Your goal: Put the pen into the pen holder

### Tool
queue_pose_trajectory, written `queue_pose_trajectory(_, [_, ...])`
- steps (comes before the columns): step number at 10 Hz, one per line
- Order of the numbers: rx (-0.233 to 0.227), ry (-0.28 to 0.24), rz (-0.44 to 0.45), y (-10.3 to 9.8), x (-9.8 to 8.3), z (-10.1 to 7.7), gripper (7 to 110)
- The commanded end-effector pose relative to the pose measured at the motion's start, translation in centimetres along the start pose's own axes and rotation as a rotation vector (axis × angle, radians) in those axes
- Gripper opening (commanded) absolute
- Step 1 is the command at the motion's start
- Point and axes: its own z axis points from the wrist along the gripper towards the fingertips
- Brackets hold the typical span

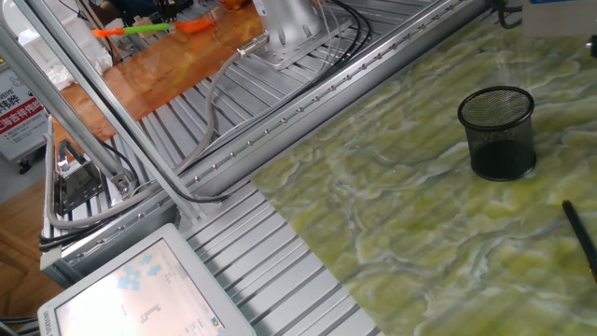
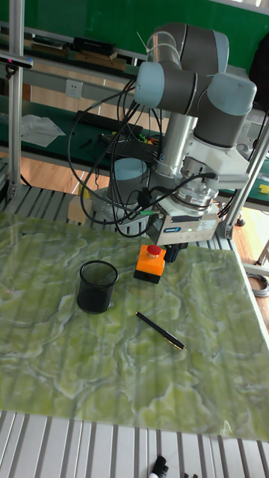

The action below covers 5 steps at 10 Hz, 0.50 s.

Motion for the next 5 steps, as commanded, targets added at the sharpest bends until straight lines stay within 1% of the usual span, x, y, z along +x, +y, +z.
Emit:
queue_pose_trajectory(1, [-0.021, -0.031, 0.040, 0.2, -0.9, -0.2, 7])
queue_pose_trajectory(2, [-0.042, -0.028, 0.027, 0.7, -0.9, -0.3, 7])
queue_pose_trajectory(3, [-0.069, -0.028, 0.045, 1.4, -0.9, -0.3, 7])
queue_pose_trajectory(4, [-0.066, -0.031, 0.065, 1.3, -1.0, -0.3, 7])
queue_pose_trajectory(5, [-0.051, -0.039, 0.088, 0.9, -1.2, -0.3, 7])
